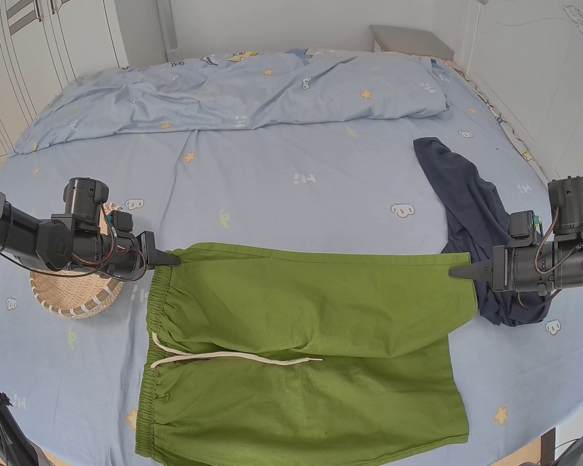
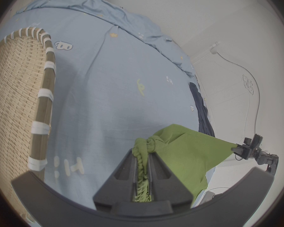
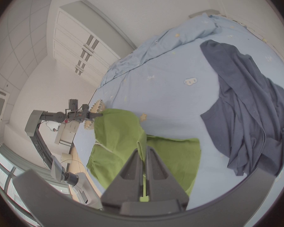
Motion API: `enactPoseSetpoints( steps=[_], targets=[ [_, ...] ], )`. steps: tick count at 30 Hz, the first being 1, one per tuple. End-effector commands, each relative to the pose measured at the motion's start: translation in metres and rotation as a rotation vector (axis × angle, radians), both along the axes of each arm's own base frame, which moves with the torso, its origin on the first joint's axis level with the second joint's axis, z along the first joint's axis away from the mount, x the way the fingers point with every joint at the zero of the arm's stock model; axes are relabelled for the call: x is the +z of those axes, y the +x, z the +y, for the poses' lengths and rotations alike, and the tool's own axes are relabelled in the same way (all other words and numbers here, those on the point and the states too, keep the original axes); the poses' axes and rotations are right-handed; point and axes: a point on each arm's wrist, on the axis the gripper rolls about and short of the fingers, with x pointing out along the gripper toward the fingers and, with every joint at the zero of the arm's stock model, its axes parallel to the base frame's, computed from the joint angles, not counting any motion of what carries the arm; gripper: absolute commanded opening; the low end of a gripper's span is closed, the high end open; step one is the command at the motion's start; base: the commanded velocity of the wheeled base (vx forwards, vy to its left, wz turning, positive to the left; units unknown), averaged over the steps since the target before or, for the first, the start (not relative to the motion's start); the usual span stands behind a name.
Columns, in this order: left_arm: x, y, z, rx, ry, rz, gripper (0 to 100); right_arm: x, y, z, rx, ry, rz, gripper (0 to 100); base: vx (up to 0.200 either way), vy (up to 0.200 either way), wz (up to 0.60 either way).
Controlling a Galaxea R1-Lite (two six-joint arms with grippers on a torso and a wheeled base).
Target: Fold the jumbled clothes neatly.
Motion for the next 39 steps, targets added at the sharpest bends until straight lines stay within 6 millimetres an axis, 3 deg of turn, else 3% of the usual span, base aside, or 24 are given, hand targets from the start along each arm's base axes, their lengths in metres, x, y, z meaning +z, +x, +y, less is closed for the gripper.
enactPoseSetpoints(
  steps=[1,7,10,18,19,28,39],
  targets=[
    [0.008,-0.002,0.002,0.007,-0.005,-0.019,0,0.059,-0.038,0.027,0.048,-0.013,-0.144,0,0.000,0.000,0.00],
    [0.012,-0.003,0.013,0.032,-0.007,-0.034,0,0.070,-0.048,0.039,0.051,-0.049,-0.157,0,0.000,0.000,0.00],
    [0.012,-0.003,0.015,0.035,-0.007,-0.037,0,0.076,-0.038,0.036,0.022,-0.043,-0.176,0,0.000,0.000,0.00],
    [0.017,-0.004,0.023,0.058,-0.004,-0.055,0,0.053,0.024,0.021,-0.088,-0.057,-0.166,0,0.000,0.000,0.00],
    [0.017,-0.004,0.023,0.058,-0.004,-0.055,0,0.053,0.024,0.021,-0.088,-0.057,-0.166,0,0.000,0.000,0.00],
    [0.019,0.002,0.030,0.084,0.001,-0.108,0,0.036,0.088,0.032,-0.093,-0.049,-0.216,0,0.000,0.000,0.00],
    [0.020,0.009,0.038,0.107,0.005,-0.182,0,0.043,0.143,0.028,-0.114,-0.039,-0.314,0,0.000,0.000,0.00]
  ],
)
